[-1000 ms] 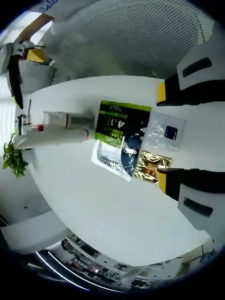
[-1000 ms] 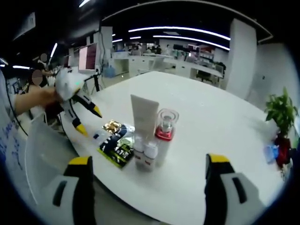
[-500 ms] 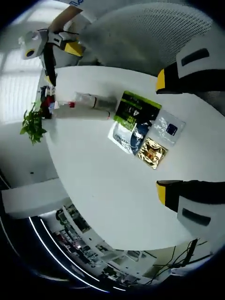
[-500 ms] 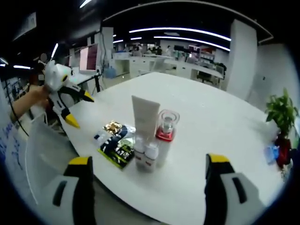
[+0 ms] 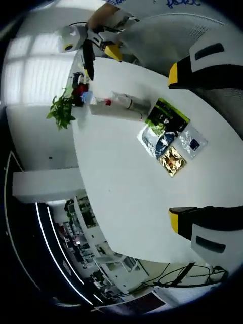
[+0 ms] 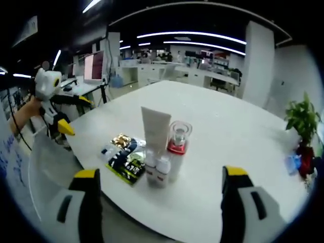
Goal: Arrange the skincare products in the storage area until every visible bottle or jar stands upright without overlapping.
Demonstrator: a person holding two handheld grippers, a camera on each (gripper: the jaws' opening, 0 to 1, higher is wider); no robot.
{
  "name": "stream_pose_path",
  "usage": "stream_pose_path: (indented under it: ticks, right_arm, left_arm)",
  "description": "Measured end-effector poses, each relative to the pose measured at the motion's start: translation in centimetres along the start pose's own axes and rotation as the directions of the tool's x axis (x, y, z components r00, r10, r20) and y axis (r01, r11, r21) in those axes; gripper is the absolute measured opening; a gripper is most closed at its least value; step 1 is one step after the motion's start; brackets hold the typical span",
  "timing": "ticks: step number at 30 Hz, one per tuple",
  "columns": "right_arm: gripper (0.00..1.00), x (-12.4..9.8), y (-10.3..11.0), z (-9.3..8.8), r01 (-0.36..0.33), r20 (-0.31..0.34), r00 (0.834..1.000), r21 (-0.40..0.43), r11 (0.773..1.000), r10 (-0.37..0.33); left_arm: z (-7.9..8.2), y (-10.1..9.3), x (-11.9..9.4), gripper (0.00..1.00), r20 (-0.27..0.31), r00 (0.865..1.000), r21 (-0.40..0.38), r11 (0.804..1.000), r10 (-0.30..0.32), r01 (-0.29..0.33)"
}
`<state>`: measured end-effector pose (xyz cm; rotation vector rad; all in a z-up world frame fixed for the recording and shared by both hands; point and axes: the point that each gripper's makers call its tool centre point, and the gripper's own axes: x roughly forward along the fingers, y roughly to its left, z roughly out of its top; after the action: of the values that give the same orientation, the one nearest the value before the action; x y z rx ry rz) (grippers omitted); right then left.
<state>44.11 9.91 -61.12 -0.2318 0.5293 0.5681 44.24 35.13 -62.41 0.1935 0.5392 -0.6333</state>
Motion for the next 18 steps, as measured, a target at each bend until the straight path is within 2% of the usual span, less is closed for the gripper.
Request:
stream_pose_path:
  ticks: [6, 11, 18]
  right_arm:
    - [1.00, -0.4, -0.6, 0.0, 0.024, 0.012, 1.000, 0.005, 1.000, -0.024]
    - [1.00, -1.1, -0.9, 0.0, 0.048, 0.036, 0.998, 0.020, 0.999, -0.048]
    - [1.00, -2.3, -1.1, -0.9, 0.079, 0.034, 0.996, 0.037, 0.996, -0.080]
  left_arm:
    - [0.4, 0.0, -0.5, 0.97, 0.028, 0.999, -0.017, 1.000, 0.015, -0.014]
    - [0.3, -0.1, -0.4, 0.97, 0.017, 1.000, -0.027, 0.999, 0.024, -0.023]
    - [0.5, -0.4, -0.2, 0.97, 0.013, 1.000, -0.023, 1.000, 0.017, -0.017]
